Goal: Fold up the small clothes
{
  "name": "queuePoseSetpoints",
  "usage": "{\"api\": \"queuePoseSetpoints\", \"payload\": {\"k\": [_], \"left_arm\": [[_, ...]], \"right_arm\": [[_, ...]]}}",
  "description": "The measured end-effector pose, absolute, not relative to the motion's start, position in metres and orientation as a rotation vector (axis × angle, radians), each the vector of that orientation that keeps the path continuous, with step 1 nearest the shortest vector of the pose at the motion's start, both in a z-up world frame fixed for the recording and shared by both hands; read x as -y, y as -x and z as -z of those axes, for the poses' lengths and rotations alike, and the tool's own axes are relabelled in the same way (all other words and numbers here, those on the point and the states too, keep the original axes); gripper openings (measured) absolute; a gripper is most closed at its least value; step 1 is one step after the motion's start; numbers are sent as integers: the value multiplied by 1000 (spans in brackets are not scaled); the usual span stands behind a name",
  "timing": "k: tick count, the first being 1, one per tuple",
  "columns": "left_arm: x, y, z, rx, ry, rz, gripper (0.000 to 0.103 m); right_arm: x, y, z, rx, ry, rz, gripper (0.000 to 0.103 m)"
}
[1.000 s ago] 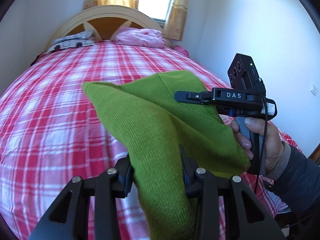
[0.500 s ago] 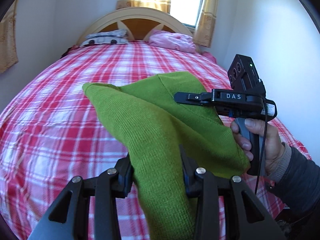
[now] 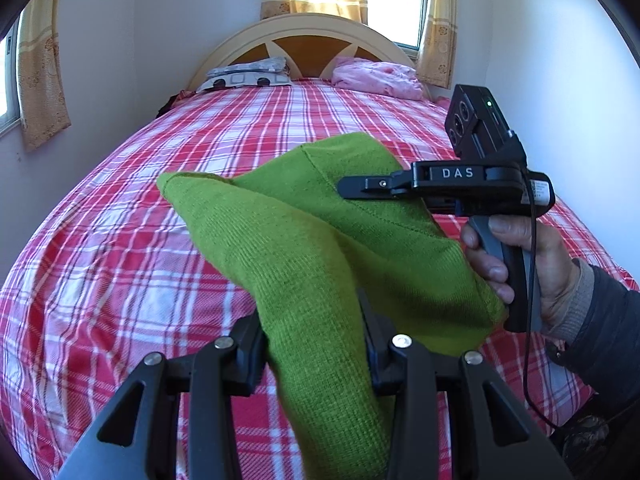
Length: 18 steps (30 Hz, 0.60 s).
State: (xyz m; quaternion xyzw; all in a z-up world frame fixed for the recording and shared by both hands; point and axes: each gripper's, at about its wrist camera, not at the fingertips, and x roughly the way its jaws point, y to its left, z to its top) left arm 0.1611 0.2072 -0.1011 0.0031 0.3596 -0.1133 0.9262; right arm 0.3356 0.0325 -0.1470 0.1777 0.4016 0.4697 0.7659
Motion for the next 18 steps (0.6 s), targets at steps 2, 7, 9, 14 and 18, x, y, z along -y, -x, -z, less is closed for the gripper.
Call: {"api": "queuePoseSetpoints", "payload": {"k": [2, 7, 9, 14, 18], "left_arm": [[-210, -159, 100, -737, -6, 226, 39], [-216, -151, 102, -737, 2, 211, 39], [-217, -148, 104, -738, -3, 210, 39], [-222, -144, 109, -748, 0, 205, 39], [-225, -140, 112, -756, 10, 204, 39]], "right_arm": [[-38, -335, 147, -876, -375, -1026, 29], [-58, -336, 146, -893, -354, -1036, 29], [-64, -337, 147, -902, -341, -1041, 29], [-77, -338, 152, -927, -325, -1051, 29], [-85, -340, 160, -959, -320, -1069, 28]]}}
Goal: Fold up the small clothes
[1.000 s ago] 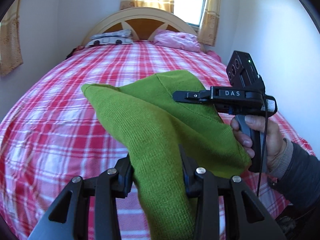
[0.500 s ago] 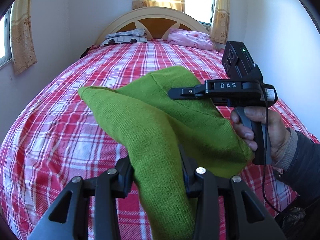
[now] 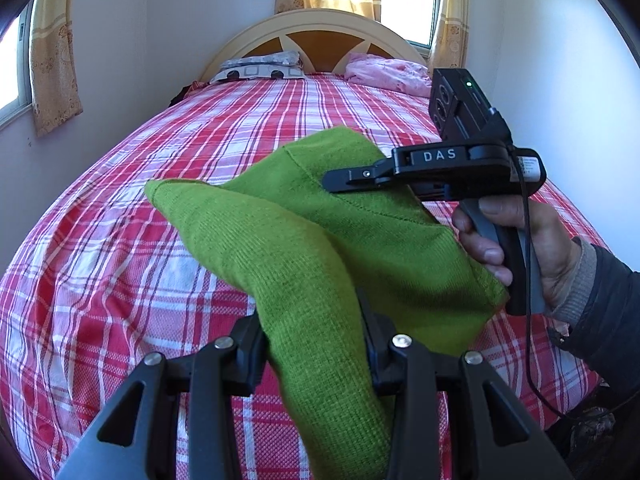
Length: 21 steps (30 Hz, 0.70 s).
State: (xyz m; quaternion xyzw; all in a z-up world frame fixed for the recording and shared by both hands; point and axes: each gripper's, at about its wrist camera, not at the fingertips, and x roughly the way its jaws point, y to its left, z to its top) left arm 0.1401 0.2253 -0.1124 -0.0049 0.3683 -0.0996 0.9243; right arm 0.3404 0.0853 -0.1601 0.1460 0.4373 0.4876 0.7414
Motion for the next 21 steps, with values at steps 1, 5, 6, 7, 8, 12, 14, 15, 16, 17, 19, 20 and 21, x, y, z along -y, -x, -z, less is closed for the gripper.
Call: {"api": "queuePoseSetpoints", "payload": {"k": [1, 5, 6, 7, 8, 12, 14, 15, 16, 17, 19, 20, 21], "left_arm": [[-225, -139, 113, -757, 9, 203, 39], [-228, -137, 123, -773, 3, 195, 39], [-229, -136, 128, -786, 3, 189, 40], [-230, -136, 131, -796, 5, 184, 40], [-231, -135, 135, -811, 7, 182, 41], [-235, -131, 147, -850, 23, 177, 50], [-237, -129, 147, -852, 23, 175, 55], [-237, -128, 147, -859, 22, 175, 58], [-237, -126, 146, -865, 23, 173, 62], [-238, -124, 145, -870, 23, 172, 66], [-241, -116, 140, -868, 9, 167, 67], [-241, -110, 136, -859, -4, 166, 68], [-242, -103, 129, -841, -23, 163, 70]], "right_arm": [[-87, -340, 161, -962, -317, -1072, 28], [-97, -343, 165, -981, -298, -1067, 28], [-98, -345, 168, -985, -291, -1059, 28], [-99, -346, 169, -989, -289, -1051, 28], [-99, -348, 172, -995, -294, -1043, 28], [-93, -353, 184, -1016, -293, -1001, 29], [-93, -354, 186, -1019, -274, -982, 29], [-94, -354, 187, -1018, -260, -968, 29], [-94, -354, 187, -1018, -252, -955, 31], [-91, -354, 188, -1016, -248, -942, 31], [-86, -353, 187, -1011, -244, -911, 32], [-83, -353, 187, -1007, -240, -901, 34], [-80, -351, 184, -997, -231, -882, 35]]}}
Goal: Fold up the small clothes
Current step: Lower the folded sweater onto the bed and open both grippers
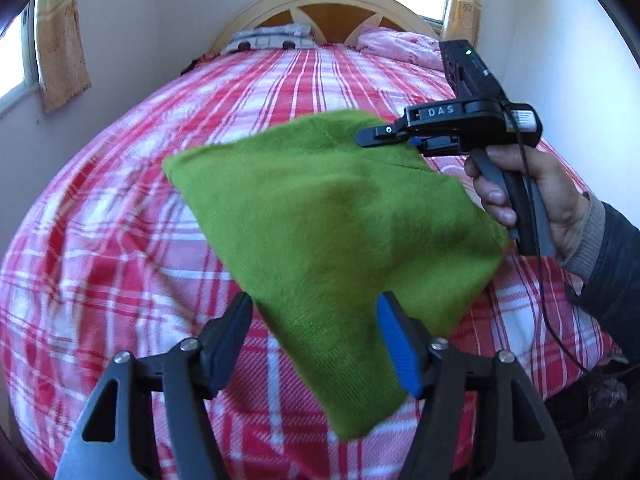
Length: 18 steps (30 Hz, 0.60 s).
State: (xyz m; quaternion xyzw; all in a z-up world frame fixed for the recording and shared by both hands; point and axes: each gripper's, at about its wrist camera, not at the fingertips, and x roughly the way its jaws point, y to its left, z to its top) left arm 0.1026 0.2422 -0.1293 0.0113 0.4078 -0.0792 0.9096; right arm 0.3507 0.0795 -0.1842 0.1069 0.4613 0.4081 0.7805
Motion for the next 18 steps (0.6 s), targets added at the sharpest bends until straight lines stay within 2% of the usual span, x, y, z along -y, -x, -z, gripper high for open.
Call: {"api": "queuePoseSetpoints", "payload": {"k": [2, 4, 6, 7, 8, 13, 15, 16, 18], "left_arm": [[-247, -96, 121, -805, -35, 145, 86], [-253, -96, 111, -746, -49, 90, 92], [-262, -104, 111, -723, -43, 37, 92], [-267, -112, 113, -718, -23, 21, 92], [-273, -121, 117, -718, -4, -5, 92], [-290, -157, 154, -821, 35, -119, 93], [-288, -158, 162, -826, 26, -121, 97], [-285, -155, 163, -811, 14, -137, 101], [-282, -150, 164, -773, -37, -163, 103]], "right_arm": [[-72, -344, 175, -973, -208, -849, 38], [-64, -332, 164, -944, -208, -865, 39], [-59, -312, 150, -908, -198, -907, 49], [-58, -302, 146, -893, -187, -928, 60], [-57, -291, 142, -874, -167, -948, 63], [-61, -259, 163, -920, 40, -854, 63], [-59, -257, 179, -958, 122, -757, 63], [-57, -258, 187, -981, 116, -749, 65], [-53, -259, 192, -965, 100, -728, 74]]}}
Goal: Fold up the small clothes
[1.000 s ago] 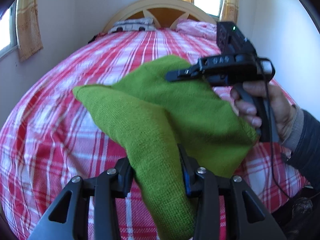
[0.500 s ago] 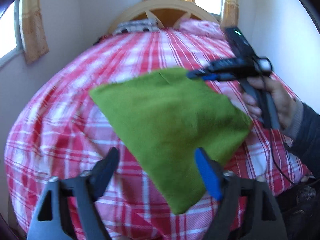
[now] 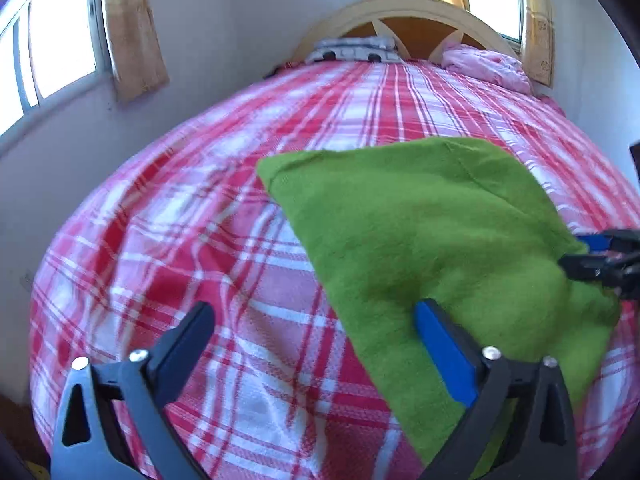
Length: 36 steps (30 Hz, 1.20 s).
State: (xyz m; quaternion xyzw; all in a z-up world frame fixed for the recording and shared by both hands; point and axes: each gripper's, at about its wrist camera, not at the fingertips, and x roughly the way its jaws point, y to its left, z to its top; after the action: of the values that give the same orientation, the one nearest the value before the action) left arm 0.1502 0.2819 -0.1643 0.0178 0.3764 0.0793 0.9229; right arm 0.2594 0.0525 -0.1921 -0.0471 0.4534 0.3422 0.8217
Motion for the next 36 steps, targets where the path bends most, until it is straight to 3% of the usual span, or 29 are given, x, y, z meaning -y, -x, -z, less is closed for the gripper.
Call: {"api": "queuePoseSetpoints", "payload": {"k": [5, 18, 36], "left_arm": [[-286, -129, 145, -761, -11, -148, 103], [-266, -89, 63, -536, 32, -74, 103], [-267, -82, 55, -512, 50, -73, 103]], "right_arm": [[-45, -244, 175, -917, 66, -669, 77], [-41, -141, 73, -516, 97, -622, 78], [-39, -121, 62, -482, 93, -627, 79]]}}
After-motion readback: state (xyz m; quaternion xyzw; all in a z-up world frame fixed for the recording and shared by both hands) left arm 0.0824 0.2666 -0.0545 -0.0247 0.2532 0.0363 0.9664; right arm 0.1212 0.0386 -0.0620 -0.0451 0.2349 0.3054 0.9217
